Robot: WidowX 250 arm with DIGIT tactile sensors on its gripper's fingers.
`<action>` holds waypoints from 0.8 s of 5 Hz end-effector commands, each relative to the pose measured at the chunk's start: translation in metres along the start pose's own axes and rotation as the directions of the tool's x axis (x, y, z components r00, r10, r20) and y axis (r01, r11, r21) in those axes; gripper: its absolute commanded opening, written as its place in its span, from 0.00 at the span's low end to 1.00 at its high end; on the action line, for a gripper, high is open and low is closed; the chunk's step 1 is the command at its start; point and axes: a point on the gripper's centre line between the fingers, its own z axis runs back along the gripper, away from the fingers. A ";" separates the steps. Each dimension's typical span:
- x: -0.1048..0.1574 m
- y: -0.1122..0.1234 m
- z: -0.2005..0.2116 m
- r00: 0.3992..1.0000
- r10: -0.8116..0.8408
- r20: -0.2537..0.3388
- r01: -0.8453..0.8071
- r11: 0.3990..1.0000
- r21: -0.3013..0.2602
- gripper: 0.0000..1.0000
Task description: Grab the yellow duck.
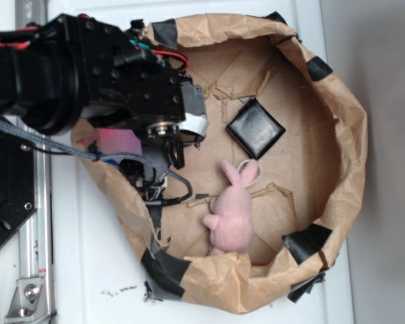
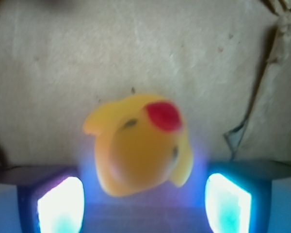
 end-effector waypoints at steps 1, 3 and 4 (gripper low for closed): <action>0.012 -0.006 -0.013 0.999 0.001 0.038 0.000 0.999 -0.046 1.00; 0.009 -0.007 -0.013 0.999 0.006 0.053 -0.003 0.998 -0.058 0.00; 0.009 -0.006 -0.010 0.998 0.011 0.060 -0.008 0.998 -0.056 0.00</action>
